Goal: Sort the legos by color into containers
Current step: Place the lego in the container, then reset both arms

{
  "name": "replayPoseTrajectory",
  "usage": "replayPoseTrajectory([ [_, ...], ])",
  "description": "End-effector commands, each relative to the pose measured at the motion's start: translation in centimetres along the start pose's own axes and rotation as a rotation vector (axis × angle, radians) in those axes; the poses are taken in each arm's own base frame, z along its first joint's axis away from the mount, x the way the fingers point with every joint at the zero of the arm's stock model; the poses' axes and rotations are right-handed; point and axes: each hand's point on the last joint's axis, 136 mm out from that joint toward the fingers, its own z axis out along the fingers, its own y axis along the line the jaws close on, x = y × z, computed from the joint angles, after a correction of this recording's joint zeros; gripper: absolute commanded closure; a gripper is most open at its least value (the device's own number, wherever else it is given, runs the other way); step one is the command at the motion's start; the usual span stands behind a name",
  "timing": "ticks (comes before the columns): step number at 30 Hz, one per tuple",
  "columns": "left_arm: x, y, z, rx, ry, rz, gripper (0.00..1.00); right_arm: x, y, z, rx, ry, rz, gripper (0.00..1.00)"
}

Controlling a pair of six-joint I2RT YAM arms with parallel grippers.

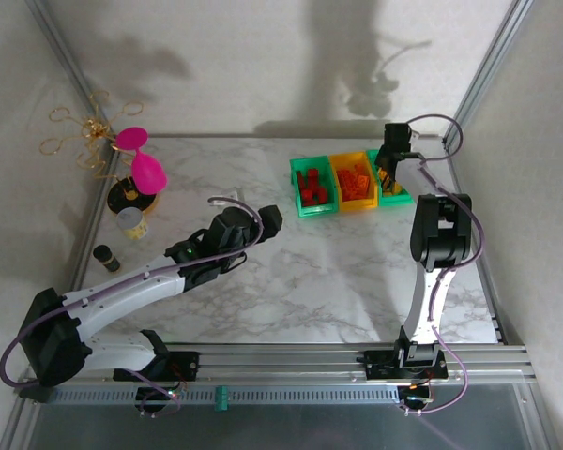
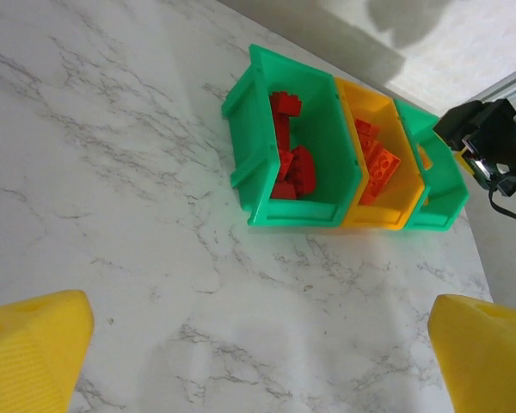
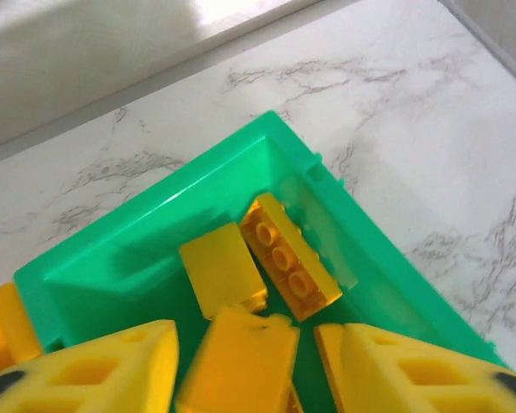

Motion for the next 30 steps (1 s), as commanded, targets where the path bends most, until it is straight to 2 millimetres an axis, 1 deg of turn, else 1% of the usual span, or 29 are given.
replayPoseTrajectory([
  [1,-1.6,0.2,-0.6,0.004,-0.049,0.004,0.0,-1.7,-0.1,-1.8,0.028,-0.043,-0.024,0.38],
  [3,-2.7,0.7,-1.1,-0.017,-0.087,0.01,0.0,-2.3,0.2,-3.7,-0.001,-0.093,-0.021,0.3],
  [5,-4.3,1.9,-1.6,-0.07,-0.139,0.022,0.0,-2.8,0.1,-5.8,-0.036,-0.133,0.003,0.18],
  [8,-6.7,4.8,-2.0,-0.165,-0.214,0.03,0.0,-2.5,-0.8,-9.0,-0.068,-0.195,0.037,0.05],
  [9,-7.6,6.1,-2.2,-0.203,-0.248,0.038,0.0,-2.4,-0.9,-10.4,-0.08,-0.225,0.038,0.02],
  [10,-8.4,7.4,-2.5,-0.241,-0.288,0.05,0.0,-1.9,-1.2,-11.5,-0.085,-0.252,0.029,0.01],
  [11,-9.3,8.9,-2.9,-0.288,-0.337,0.047,0.0,-1.9,-1.2,-12.7,-0.085,-0.286,0.023,0.01],
  [12,-10.1,10.9,-3.4,-0.352,-0.391,0.033,0.0,-1.2,-1.8,-13.6,-0.06,-0.316,0.011,0.01],
  [14,-11.3,14.2,-3.9,-0.442,-0.453,0.017,0.0,-0.1,-2.8,-15.3,-0.03,-0.372,-0.006,0.02],
  [15,-11.7,16.2,-4.2,-0.504,-0.482,0.015,0.0,0.7,-3.6,-15.8,-0.021,-0.392,-0.012,0.01],
  [18,-12.3,20.7,-4.8,-0.656,-0.542,0.028,0.0,2.5,-6.2,-16.5,0.048,-0.448,-0.042,0.01],
  [20,-12.5,22.6,-4.9,-0.705,-0.581,0.044,0.0,3.3,-7.5,-16.5,0.099,-0.485,-0.073,0.01],
  [22,-12.5,24.2,-5.1,-0.735,-0.614,0.063,0.0,4.4,-8.1,-15.8,0.106,-0.511,-0.103,0.01],
  [24,-12.4,26.2,-6.0,-0.786,-0.677,0.058,0.0,5.5,-8.6,-14.7,0.072,-0.534,-0.109,0.02],
  [27,-11.7,27.9,-5.7,-0.742,-0.697,0.077,0.0,6.9,-8.9,-13.2,-0.018,-0.536,-0.092,0.01],
  [30,-10.7,28.7,-5.0,-0.7,-0.696,0.121,0.0,7.9,-8.6,-11.5,-0.068,-0.478,-0.111,0.01],
])
